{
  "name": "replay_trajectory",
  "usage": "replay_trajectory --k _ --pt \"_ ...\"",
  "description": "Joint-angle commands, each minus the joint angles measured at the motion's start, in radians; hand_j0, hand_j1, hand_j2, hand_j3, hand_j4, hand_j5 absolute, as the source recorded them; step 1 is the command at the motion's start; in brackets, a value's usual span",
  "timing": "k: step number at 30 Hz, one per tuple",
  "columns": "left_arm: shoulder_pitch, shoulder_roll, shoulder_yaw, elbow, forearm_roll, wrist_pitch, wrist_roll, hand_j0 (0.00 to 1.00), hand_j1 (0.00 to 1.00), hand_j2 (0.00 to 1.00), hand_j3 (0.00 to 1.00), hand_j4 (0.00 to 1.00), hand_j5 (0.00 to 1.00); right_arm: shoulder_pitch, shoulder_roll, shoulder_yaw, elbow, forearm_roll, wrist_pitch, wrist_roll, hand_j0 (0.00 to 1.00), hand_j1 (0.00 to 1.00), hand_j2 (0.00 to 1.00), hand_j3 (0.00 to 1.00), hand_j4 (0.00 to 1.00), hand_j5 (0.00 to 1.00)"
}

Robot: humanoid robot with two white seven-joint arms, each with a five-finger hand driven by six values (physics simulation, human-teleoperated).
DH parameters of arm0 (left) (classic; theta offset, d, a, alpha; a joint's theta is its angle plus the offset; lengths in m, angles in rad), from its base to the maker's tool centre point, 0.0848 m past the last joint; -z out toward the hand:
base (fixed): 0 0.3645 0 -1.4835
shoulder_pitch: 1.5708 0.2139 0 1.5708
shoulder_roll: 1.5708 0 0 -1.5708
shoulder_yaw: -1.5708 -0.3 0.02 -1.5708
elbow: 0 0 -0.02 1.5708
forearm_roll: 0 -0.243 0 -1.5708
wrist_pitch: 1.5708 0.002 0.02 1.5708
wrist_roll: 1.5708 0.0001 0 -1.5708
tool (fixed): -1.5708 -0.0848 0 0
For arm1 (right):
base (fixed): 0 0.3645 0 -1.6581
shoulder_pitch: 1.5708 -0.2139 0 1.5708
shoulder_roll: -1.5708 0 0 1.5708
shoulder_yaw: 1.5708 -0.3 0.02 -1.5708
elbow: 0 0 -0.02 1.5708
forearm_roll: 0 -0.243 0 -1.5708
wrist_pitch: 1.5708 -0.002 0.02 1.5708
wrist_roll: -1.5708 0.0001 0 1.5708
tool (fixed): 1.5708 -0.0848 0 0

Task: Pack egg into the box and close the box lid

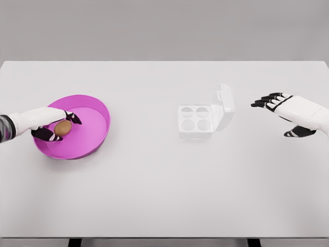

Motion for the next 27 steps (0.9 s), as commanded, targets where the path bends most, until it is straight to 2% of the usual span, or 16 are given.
replay_trajectory --k 1,9,19,27 --pt "0.000 0.000 -0.001 0.001 0.000 -0.001 -0.001 0.70 0.70 0.70 0.70 0.70 0.70 0.000 0.001 0.001 -0.017 -0.006 0.003 0.000 1.00 1.00 1.00 1.00 1.00 1.00" --pt "0.000 -0.001 -0.001 0.003 0.001 -0.001 -0.001 0.66 0.66 0.66 0.66 0.66 0.66 0.005 -0.002 0.000 -0.022 -0.006 0.003 0.000 1.00 1.00 1.00 1.00 1.00 1.00" --pt "-0.002 -0.001 0.001 0.003 0.001 0.001 -0.001 0.53 0.53 0.53 0.53 0.53 0.53 0.005 -0.002 0.001 -0.022 -0.006 0.003 0.000 1.00 1.00 1.00 1.00 1.00 1.00" --pt "-0.006 -0.004 0.004 0.000 0.001 0.001 -0.001 0.49 0.49 0.49 0.49 0.49 0.49 0.005 -0.004 0.000 -0.022 -0.006 0.003 0.000 1.00 1.00 1.00 1.00 1.00 1.00"
